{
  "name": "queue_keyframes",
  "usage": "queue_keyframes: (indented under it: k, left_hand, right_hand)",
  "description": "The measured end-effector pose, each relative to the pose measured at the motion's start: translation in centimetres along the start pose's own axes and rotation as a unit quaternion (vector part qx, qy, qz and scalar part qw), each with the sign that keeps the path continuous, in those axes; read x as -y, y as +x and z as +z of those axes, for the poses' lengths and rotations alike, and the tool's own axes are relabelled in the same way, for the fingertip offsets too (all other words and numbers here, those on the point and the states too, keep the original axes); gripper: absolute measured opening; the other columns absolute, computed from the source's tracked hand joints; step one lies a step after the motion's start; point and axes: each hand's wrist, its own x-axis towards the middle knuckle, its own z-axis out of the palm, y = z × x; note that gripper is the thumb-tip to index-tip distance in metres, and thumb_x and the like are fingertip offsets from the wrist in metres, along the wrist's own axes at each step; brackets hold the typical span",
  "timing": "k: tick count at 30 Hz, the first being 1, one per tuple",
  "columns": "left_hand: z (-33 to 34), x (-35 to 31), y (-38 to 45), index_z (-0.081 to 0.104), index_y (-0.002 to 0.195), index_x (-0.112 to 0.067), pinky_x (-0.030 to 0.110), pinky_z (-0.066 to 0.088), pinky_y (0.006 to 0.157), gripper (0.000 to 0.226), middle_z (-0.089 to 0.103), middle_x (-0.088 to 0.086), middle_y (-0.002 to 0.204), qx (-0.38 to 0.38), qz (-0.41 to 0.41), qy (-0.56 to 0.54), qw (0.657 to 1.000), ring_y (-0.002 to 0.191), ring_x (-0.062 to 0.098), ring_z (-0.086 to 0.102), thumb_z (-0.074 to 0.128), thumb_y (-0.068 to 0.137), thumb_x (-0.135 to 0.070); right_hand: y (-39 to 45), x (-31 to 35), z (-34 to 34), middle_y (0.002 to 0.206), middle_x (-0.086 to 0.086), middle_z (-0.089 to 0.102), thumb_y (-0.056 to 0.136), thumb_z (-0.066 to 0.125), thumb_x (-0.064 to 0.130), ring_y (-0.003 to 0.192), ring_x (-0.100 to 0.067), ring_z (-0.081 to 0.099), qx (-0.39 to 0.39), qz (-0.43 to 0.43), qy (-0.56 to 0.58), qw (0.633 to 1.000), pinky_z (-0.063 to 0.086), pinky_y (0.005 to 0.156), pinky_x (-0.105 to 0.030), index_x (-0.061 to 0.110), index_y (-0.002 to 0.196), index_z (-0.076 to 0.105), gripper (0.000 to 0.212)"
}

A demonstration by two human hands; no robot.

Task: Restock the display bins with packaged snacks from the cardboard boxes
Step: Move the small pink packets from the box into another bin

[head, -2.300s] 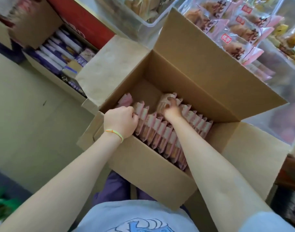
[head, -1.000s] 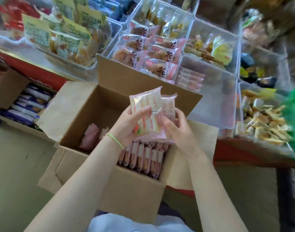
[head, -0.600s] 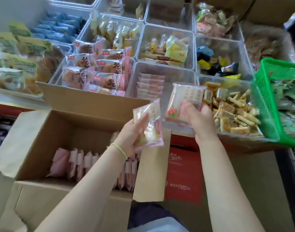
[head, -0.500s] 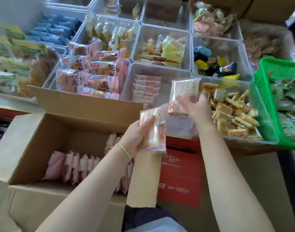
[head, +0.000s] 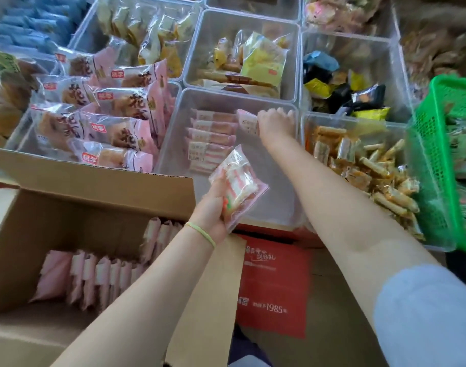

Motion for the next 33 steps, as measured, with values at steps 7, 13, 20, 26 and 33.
queue_keyframes:
  k: [7,13,20,26,33]
  left_hand:
    - [-0.8,0.5,1.5,0.065,0.123,-0.012,0.033,0.06,0.078,0.052,0.072,0.01,0.115,-0.016,-0.003,-0.009,1.0,0.104,0.024,0.07,0.062,0.088,-0.05]
    - [-1.2,0.4,1.6,0.066,0.121,-0.014,0.029,0.059,0.066,0.046,0.072,0.009,0.114,0.002,-0.007,-0.023,1.0,0.094,0.021,0.073,0.059,0.091,-0.048]
    - [-1.2,0.4,1.6,0.064,0.121,-0.013,0.033,0.06,0.082,0.039,0.072,0.01,0.113,0.018,0.011,-0.03,0.999,0.095,0.021,0.072,0.049,0.1,-0.041]
    - [-0.9,0.6,2.6,0.046,0.138,-0.007,0.04,0.056,0.092,0.037,0.063,0.015,0.128,0.027,0.092,-0.055,0.994,0.103,0.025,0.067,0.047,0.104,-0.022]
    - [-0.4,0.3,3.8,0.053,0.129,-0.015,0.033,0.046,0.096,0.039,0.065,0.002,0.116,-0.079,0.244,0.532,0.807,0.106,0.019,0.062,0.058,0.094,-0.031]
  right_hand:
    - [3.0,0.1,3.1,0.13,-0.02,0.055,0.093,0.052,0.0,0.123,-0.037,0.048,-0.047,-0.013,-0.057,0.997,0.037,0.1,-0.046,0.008,0.128,0.053,0.036]
    - [1.6,1.4,4.7,0.095,-0.019,0.06,0.089,0.038,0.001,0.082,-0.037,0.063,-0.063,-0.067,-0.007,0.996,0.055,0.061,-0.044,0.008,0.103,0.059,0.027]
    - [0.8,0.8,1.2,0.114,-0.018,0.058,0.095,0.045,0.012,0.103,-0.038,0.06,0.018,-0.01,0.231,0.973,0.048,0.09,-0.047,0.01,0.104,0.054,0.013]
    - [-4.5,-1.2,-4.4,0.092,-0.003,0.075,0.092,0.049,0.068,0.083,-0.019,0.072,0.327,-0.013,0.455,0.828,0.058,0.075,-0.033,0.016,0.095,0.069,0.055]
    - [-4.3,-2.3,-3.4,0.101,0.004,0.067,0.079,0.081,0.038,0.088,-0.012,0.065,0.166,-0.028,0.387,0.906,0.047,0.067,-0.023,0.019,0.102,0.064,0.034]
